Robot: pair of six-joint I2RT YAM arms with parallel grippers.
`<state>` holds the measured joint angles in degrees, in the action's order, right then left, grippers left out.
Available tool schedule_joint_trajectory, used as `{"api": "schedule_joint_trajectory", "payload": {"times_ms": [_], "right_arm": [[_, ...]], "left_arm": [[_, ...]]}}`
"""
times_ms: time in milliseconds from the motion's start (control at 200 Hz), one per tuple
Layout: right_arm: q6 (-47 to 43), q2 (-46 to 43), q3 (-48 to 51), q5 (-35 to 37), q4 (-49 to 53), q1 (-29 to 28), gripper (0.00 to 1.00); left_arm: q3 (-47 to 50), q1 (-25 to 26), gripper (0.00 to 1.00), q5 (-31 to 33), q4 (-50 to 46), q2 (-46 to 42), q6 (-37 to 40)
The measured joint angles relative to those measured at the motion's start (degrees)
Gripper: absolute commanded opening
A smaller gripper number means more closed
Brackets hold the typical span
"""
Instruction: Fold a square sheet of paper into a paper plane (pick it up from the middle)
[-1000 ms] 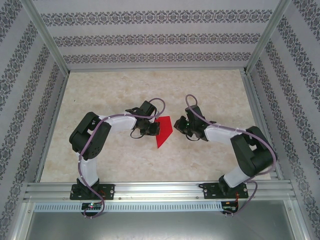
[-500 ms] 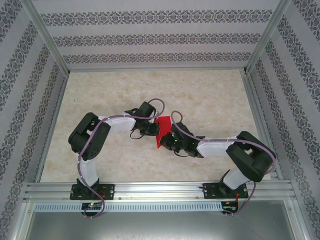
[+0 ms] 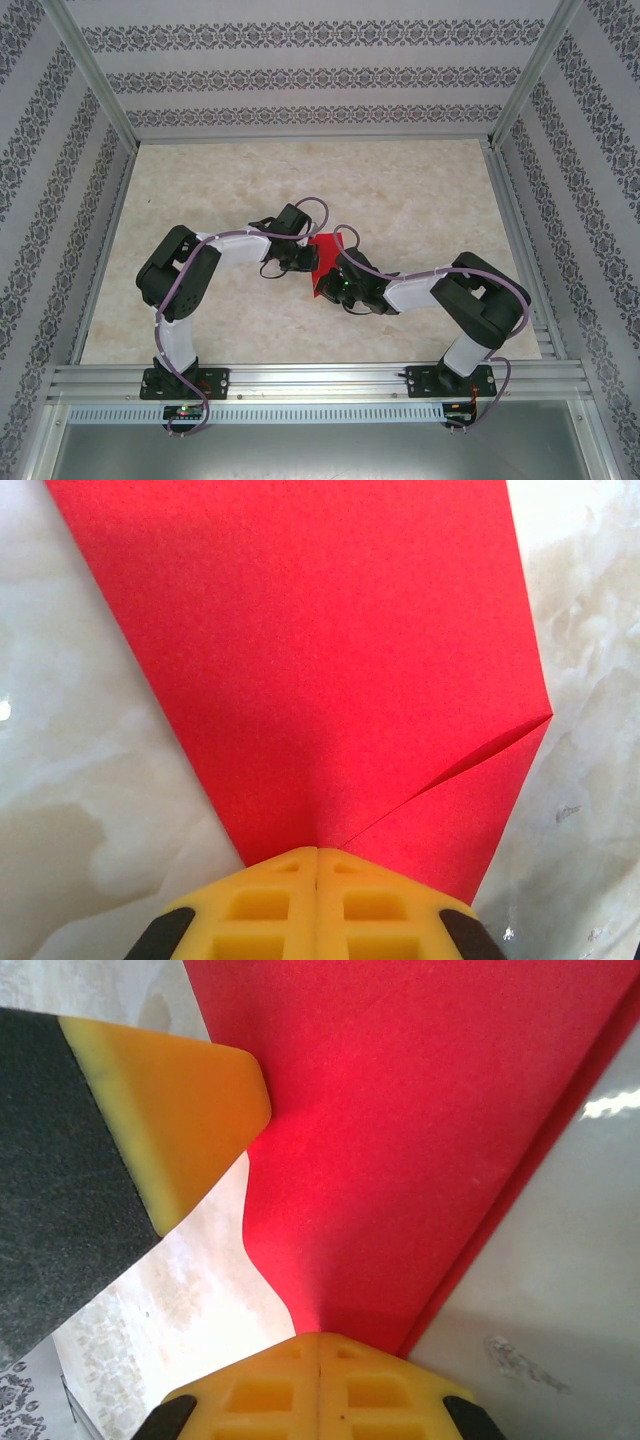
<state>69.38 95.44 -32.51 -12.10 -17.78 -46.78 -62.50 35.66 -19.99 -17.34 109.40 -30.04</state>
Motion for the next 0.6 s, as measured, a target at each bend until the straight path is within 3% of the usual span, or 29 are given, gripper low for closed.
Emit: {"api": "schedule_joint_trajectory", "payload": {"times_ms": [599], "right_arm": [[-1.95,-1.90,-2.27,-0.68,2.84,-2.38,0.04]], "left_arm": [[-0.02,-0.02,0.00,0.02,0.00,0.00,0.00]]}}
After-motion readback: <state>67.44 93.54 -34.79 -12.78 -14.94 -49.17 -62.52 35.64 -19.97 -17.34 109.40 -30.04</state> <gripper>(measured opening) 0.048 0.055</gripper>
